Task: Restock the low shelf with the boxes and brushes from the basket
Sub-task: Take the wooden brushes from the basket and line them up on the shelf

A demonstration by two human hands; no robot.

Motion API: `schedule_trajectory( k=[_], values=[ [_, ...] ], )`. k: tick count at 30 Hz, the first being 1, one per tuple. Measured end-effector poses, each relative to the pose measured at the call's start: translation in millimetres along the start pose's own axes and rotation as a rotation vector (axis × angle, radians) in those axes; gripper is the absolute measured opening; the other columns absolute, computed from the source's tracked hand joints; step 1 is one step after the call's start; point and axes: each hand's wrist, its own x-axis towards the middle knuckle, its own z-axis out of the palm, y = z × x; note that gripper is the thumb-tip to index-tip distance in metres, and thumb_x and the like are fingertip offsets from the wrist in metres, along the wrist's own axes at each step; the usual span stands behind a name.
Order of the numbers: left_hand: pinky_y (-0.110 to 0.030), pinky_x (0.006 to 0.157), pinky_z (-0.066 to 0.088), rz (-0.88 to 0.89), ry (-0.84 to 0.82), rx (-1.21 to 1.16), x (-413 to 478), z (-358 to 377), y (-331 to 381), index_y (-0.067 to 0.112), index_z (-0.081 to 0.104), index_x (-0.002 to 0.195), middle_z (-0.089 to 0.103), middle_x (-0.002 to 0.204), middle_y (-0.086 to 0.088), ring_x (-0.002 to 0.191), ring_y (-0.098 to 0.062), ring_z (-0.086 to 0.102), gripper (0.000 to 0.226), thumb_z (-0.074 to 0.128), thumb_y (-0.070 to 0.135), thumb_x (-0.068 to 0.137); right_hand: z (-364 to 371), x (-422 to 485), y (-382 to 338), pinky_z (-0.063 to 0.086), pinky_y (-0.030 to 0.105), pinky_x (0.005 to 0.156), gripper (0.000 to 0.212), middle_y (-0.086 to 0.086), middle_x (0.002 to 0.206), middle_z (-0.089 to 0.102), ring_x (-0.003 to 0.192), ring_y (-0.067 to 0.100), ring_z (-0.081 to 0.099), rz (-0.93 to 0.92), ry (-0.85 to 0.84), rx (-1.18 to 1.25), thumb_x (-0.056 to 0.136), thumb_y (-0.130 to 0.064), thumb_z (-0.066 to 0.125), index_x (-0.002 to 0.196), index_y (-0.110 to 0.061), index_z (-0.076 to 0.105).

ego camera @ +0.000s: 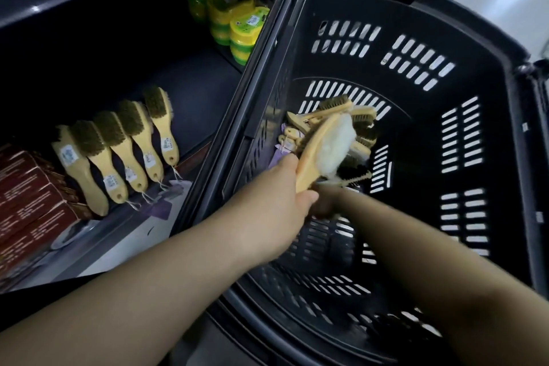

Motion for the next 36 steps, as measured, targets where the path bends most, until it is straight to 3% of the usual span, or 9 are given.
schedule_trajectory(
  k=[2,6,11,15,19,24,27,30,36],
  values=[
    [-0.047,0.074,0.055,0.033,0.041,0.012,1,0,-1,0.019,0.040,0.113,0.056,0.096,-0.005,0.083,-0.023,0.062,0.019,0.046,0.025,0.096,-32,-20,13,0.047,0.034,0.066,0.026,0.013,0.087,0.061,0.076,0.027,0.058,-0.017,-0.157,0.109,0.084,-0.016,0.055,0.106,-0.004,0.062],
    [-0.027,0.063,0.050,0.058,0.111,-0.048,3,0,-4,0.021,0.047,0.108,0.057,0.095,0.008,0.082,-0.012,0.060,0.014,0.049,0.019,0.095,-94,-82,42,0.041,0.016,0.051,0.030,-0.005,0.077,0.066,0.067,0.006,0.056,-0.124,-0.289,0.375,0.075,-0.010,0.064,0.103,-0.018,0.069],
    [-0.033,0.062,0.050,0.071,0.054,-0.118,-1,-1,-3,0.028,0.050,0.088,0.063,0.087,-0.001,0.071,-0.018,0.060,0.012,0.057,0.019,0.091,-117,-126,49,0.038,0.009,0.040,0.064,0.001,0.064,0.060,0.045,0.002,0.047,-0.393,-0.447,0.785,0.060,-0.015,0.062,0.112,0.020,0.052],
    [-0.017,0.055,0.047,-0.018,-0.061,-0.296,-3,-4,1,0.029,0.057,0.093,0.067,0.082,0.009,0.069,-0.001,0.061,0.009,0.049,0.031,0.096,-120,-135,38,0.038,0.012,0.037,0.042,0.005,0.060,0.063,0.039,0.005,0.048,-0.519,-0.390,0.920,0.063,-0.027,0.056,0.091,0.004,0.058],
    [-0.025,0.068,0.050,-0.055,-0.167,-0.375,-2,-9,0,0.025,0.058,0.103,0.072,0.088,0.003,0.082,-0.010,0.067,0.023,0.064,0.036,0.084,-122,-122,30,0.046,0.014,0.039,0.034,0.009,0.068,0.066,0.044,0.008,0.057,-0.542,-0.278,0.975,0.066,-0.028,0.061,0.089,-0.003,0.062],
    [-0.015,0.041,0.045,-0.063,0.107,-0.336,3,-1,-7,0.021,0.052,0.096,0.064,0.083,-0.002,0.054,-0.005,0.062,0.030,0.070,0.004,0.078,-118,-72,21,0.056,0.021,0.057,0.042,0.004,0.077,0.066,0.065,0.013,0.065,-0.438,-0.020,1.268,0.083,-0.054,0.054,0.090,-0.014,0.065],
    [-0.021,0.042,0.046,-0.038,0.221,-0.246,9,4,-10,0.021,0.049,0.098,0.061,0.084,-0.004,0.061,-0.013,0.060,0.025,0.064,0.007,0.083,-97,-16,22,0.054,0.032,0.072,0.024,0.005,0.095,0.064,0.090,0.025,0.060,-0.150,0.399,0.920,0.093,-0.035,0.051,0.101,-0.014,0.060],
    [-0.039,0.067,0.056,-0.042,0.264,-0.218,12,2,-10,0.022,0.051,0.106,0.063,0.092,-0.004,0.078,-0.021,0.063,0.028,0.064,0.011,0.084,-64,32,29,0.042,0.040,0.099,0.057,0.014,0.129,0.051,0.119,0.032,0.049,0.100,0.433,0.308,0.086,-0.034,0.062,0.132,-0.008,0.040],
    [-0.039,0.069,0.053,-0.089,0.327,-0.212,15,5,-7,0.017,0.049,0.110,0.063,0.095,-0.004,0.081,-0.023,0.064,0.026,0.061,0.017,0.087,-39,69,32,0.042,0.042,0.095,0.050,0.016,0.135,0.045,0.119,0.036,0.048,0.120,0.561,0.175,0.089,-0.024,0.053,0.134,-0.012,0.034]
  ],
)
